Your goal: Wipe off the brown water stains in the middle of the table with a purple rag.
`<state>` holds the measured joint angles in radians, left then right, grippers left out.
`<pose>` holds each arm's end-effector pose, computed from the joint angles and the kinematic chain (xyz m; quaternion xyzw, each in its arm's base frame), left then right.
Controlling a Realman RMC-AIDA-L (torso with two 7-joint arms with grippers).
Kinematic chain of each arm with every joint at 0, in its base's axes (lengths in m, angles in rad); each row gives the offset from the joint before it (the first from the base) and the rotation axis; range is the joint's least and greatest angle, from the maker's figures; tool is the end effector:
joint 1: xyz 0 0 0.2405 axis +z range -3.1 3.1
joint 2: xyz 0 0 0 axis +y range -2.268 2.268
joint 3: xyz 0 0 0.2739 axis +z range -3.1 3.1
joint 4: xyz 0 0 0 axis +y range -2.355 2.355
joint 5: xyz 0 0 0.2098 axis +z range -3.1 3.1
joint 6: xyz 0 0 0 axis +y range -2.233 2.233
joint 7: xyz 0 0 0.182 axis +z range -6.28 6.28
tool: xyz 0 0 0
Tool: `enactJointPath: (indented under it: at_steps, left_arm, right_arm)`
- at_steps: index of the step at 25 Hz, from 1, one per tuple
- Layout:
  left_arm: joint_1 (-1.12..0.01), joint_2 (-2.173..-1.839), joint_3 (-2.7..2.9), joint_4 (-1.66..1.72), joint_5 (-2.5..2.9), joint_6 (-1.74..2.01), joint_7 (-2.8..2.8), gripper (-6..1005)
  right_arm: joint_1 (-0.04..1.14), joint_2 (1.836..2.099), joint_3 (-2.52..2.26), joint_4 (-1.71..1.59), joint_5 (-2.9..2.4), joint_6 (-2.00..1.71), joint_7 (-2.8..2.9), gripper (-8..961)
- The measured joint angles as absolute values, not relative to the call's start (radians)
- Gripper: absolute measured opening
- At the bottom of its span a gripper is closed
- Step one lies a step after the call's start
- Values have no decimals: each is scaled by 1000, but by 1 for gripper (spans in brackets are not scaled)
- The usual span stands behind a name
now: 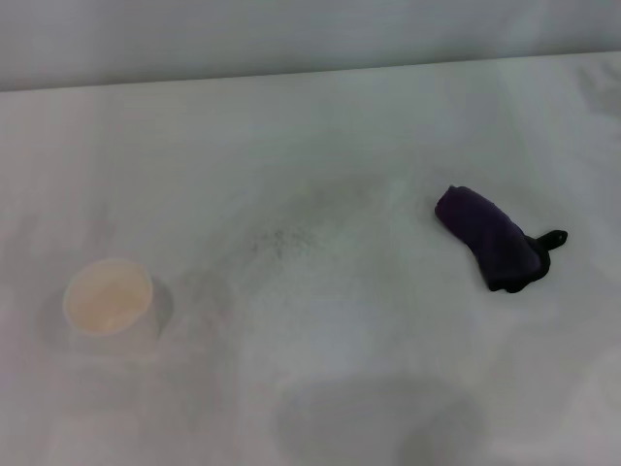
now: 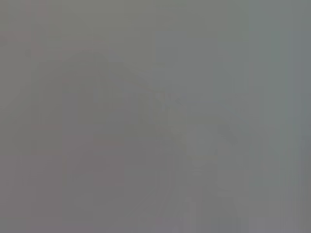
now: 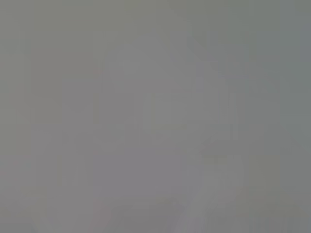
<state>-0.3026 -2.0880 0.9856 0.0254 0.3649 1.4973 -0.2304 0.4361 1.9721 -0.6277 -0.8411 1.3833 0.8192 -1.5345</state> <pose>-0.3748 0.3075 0.0341 -0.6163 -0.1935 -0.3339 0.6865 0.3669 0.4383 0.1419 -0.7229 0.3527 0.2115 0.5552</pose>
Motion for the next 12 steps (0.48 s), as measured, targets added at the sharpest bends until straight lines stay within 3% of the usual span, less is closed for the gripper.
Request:
enactJointPath:
  at_steps: [6, 12]
  left_arm:
    - [-345, -2089, 984, -29, 351, 1497, -231, 888]
    - [-349, -2090, 985, -31, 351, 1519, -232, 887]
  right_arm:
    - [432, 1971, -571, -649, 1673, 877, -1897, 401]
    - [395, 2009, -570, -512, 1929, 1083, -2264, 401]
